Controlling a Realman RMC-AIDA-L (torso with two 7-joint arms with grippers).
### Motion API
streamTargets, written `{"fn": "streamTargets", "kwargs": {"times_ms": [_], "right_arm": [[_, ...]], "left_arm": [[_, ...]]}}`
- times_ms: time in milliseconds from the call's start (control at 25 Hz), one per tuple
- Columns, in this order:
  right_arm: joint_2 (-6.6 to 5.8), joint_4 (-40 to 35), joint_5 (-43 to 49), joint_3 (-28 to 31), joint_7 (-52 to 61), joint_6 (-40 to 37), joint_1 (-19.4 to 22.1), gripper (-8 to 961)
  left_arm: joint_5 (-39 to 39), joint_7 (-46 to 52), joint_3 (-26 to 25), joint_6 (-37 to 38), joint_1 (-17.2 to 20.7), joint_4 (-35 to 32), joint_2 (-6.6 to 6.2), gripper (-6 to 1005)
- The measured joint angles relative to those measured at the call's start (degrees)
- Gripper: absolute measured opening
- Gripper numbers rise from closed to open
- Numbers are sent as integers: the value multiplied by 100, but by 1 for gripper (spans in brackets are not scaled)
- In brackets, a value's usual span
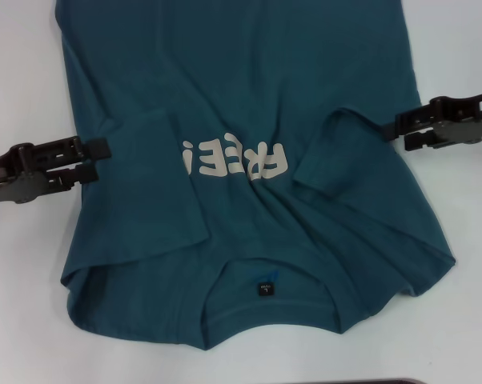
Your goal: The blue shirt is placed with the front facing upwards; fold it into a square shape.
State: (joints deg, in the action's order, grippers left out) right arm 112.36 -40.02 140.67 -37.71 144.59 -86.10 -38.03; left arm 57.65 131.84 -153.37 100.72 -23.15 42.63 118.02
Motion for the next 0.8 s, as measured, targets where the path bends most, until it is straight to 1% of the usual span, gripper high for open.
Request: {"fn": "streamTargets", "kwargs": {"times_ms": [200, 360, 520, 800], "right_arm": [[194, 60, 22, -58, -17, 611, -42, 641], [284, 155, -50, -61, -56, 990, -82, 641], [323, 170, -374, -44, -152, 1241, -80, 640], [307, 208, -790, -29, -251, 1452, -47, 640]], "left_arm": [[2, -1, 0, -7, 0, 0, 1, 814], [5, -12, 0, -10, 19, 0, 1, 813], [8, -20, 0, -10, 33, 0, 2, 813], [9, -40, 0, -9, 48, -5, 1, 813]]}}
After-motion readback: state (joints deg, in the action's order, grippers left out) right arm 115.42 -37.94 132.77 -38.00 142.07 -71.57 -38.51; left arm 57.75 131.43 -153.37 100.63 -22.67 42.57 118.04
